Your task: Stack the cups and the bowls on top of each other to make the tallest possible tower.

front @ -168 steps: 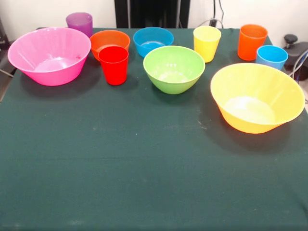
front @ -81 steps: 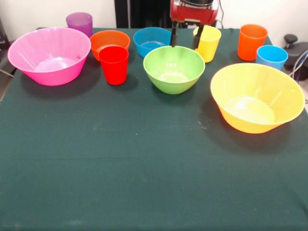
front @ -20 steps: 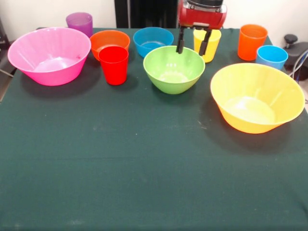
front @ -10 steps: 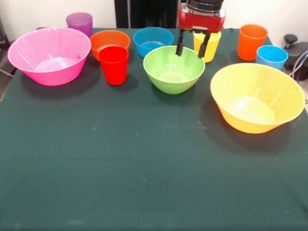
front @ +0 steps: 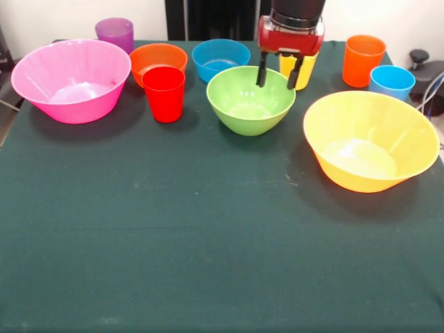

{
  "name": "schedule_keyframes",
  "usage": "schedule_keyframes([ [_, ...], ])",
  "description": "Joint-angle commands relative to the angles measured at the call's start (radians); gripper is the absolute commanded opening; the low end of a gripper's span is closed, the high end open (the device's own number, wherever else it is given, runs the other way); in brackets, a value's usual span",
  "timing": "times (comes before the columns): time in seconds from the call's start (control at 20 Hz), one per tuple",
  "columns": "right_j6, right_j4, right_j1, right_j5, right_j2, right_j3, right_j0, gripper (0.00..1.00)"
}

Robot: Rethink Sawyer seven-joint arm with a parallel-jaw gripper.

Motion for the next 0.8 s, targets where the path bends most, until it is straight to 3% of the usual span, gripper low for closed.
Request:
schedule_keyframes([
  [0.05,0.195,0.039,0.049,-0.038,0.142,-0.008,-0.035,1.00],
  [0.6,0.225,0.054,0.047,-0.064,0.173,0.023,-0.026,1.00],
  [0.8,0.223,0.069,-0.027,-0.001,0.129,0.038,0.007,1.00],
])
